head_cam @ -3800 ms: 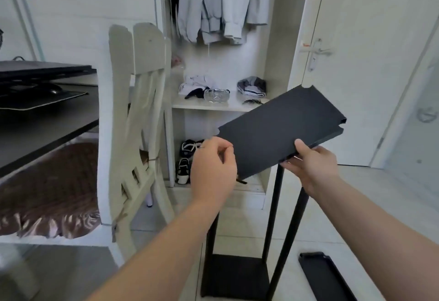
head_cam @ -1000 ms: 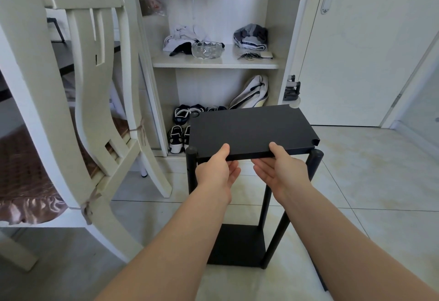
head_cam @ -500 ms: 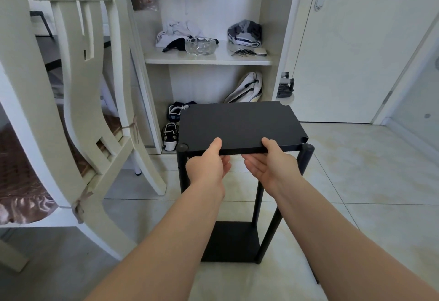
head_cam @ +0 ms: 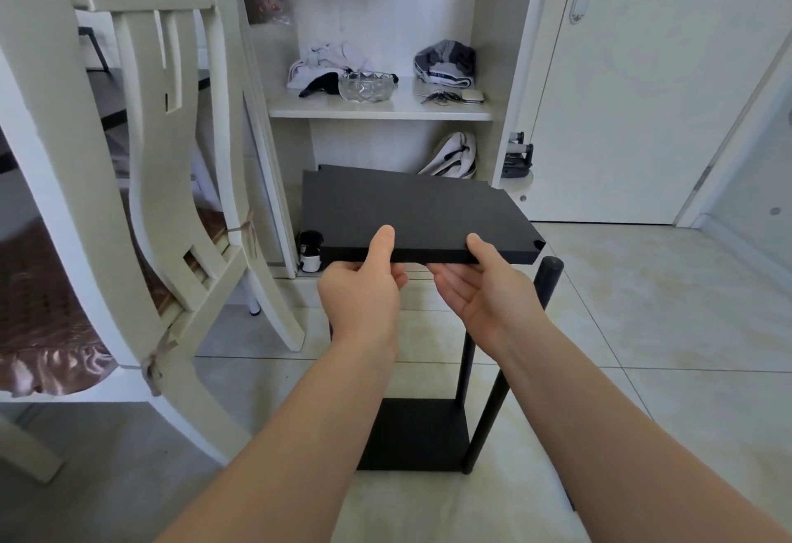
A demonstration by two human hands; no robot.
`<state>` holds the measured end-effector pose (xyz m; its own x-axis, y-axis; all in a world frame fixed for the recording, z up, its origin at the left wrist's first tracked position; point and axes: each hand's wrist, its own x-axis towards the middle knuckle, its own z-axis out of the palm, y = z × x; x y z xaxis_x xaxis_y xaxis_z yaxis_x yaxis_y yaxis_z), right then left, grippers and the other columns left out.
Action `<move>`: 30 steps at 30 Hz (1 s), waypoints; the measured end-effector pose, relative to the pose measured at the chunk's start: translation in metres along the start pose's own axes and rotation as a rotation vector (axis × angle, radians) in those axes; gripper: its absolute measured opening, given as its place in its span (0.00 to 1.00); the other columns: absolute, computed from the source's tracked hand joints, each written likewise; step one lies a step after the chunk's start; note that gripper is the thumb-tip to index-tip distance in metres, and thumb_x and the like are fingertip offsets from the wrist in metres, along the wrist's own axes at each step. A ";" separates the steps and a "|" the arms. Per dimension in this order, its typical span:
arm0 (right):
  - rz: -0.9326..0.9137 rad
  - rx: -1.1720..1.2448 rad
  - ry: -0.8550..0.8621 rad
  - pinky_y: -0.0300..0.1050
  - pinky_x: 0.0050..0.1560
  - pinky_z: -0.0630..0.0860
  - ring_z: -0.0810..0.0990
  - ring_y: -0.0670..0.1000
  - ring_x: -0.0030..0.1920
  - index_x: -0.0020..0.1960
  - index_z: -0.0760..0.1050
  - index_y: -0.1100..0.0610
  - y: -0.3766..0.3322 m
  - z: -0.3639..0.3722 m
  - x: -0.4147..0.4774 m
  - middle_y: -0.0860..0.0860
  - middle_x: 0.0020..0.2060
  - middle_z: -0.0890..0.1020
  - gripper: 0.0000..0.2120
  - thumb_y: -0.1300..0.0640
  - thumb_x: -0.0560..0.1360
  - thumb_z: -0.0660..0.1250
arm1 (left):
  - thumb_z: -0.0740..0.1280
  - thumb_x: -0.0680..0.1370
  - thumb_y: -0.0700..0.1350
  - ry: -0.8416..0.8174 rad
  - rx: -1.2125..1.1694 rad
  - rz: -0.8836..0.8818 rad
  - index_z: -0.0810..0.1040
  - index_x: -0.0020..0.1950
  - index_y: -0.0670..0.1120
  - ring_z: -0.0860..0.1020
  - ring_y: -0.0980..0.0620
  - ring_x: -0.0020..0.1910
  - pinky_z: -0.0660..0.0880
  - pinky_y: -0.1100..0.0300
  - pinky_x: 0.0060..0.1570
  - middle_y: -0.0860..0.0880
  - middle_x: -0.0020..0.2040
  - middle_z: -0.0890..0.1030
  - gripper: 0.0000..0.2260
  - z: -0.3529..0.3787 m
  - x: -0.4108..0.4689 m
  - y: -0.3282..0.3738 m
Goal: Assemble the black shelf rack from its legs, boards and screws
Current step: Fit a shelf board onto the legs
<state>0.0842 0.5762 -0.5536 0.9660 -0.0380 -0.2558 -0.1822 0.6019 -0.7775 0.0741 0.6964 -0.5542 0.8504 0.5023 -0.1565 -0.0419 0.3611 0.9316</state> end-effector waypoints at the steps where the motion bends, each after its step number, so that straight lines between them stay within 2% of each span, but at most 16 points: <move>1: 0.001 0.007 -0.008 0.42 0.38 0.83 0.88 0.56 0.46 0.60 0.76 0.61 0.000 0.001 -0.003 0.60 0.45 0.87 0.12 0.54 0.82 0.67 | 0.74 0.75 0.51 0.006 0.002 0.023 0.80 0.45 0.43 0.82 0.57 0.32 0.82 0.54 0.47 0.54 0.30 0.83 0.12 -0.001 -0.002 0.002; 5: 0.012 0.029 -0.031 0.42 0.38 0.83 0.88 0.56 0.47 0.62 0.76 0.61 0.001 0.004 -0.012 0.60 0.46 0.87 0.12 0.54 0.82 0.66 | 0.74 0.75 0.51 0.028 0.009 0.082 0.80 0.44 0.42 0.83 0.56 0.32 0.82 0.55 0.45 0.53 0.31 0.83 0.12 -0.005 -0.008 0.006; 12: 0.036 0.051 -0.050 0.42 0.38 0.83 0.88 0.56 0.47 0.65 0.74 0.62 0.002 0.008 -0.021 0.60 0.46 0.87 0.15 0.55 0.82 0.66 | 0.74 0.75 0.52 0.046 0.051 0.129 0.80 0.40 0.44 0.83 0.55 0.33 0.82 0.51 0.48 0.52 0.31 0.83 0.12 -0.011 -0.014 0.011; 21: 0.097 0.072 0.016 0.43 0.36 0.83 0.88 0.57 0.44 0.66 0.74 0.62 0.006 0.003 -0.023 0.61 0.44 0.87 0.15 0.56 0.82 0.67 | 0.73 0.76 0.52 0.029 0.108 0.087 0.80 0.41 0.43 0.82 0.56 0.31 0.83 0.52 0.48 0.53 0.29 0.82 0.13 -0.011 -0.015 0.008; 26: 0.096 0.076 0.055 0.44 0.36 0.83 0.88 0.57 0.44 0.65 0.74 0.61 0.004 -0.001 -0.017 0.61 0.43 0.87 0.14 0.56 0.82 0.67 | 0.73 0.75 0.51 0.022 0.103 0.073 0.79 0.40 0.45 0.83 0.51 0.35 0.83 0.47 0.50 0.54 0.30 0.83 0.11 -0.002 -0.012 0.004; 30: 0.092 0.066 0.079 0.43 0.36 0.84 0.88 0.56 0.42 0.65 0.74 0.62 0.002 -0.005 -0.010 0.61 0.43 0.87 0.14 0.56 0.82 0.67 | 0.74 0.75 0.50 0.012 0.090 0.045 0.79 0.41 0.44 0.82 0.53 0.33 0.83 0.48 0.50 0.53 0.29 0.83 0.11 0.005 -0.007 -0.002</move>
<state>0.0736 0.5740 -0.5554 0.9280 -0.0415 -0.3704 -0.2539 0.6570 -0.7098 0.0712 0.6885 -0.5530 0.8427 0.5255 -0.1171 -0.0321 0.2663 0.9634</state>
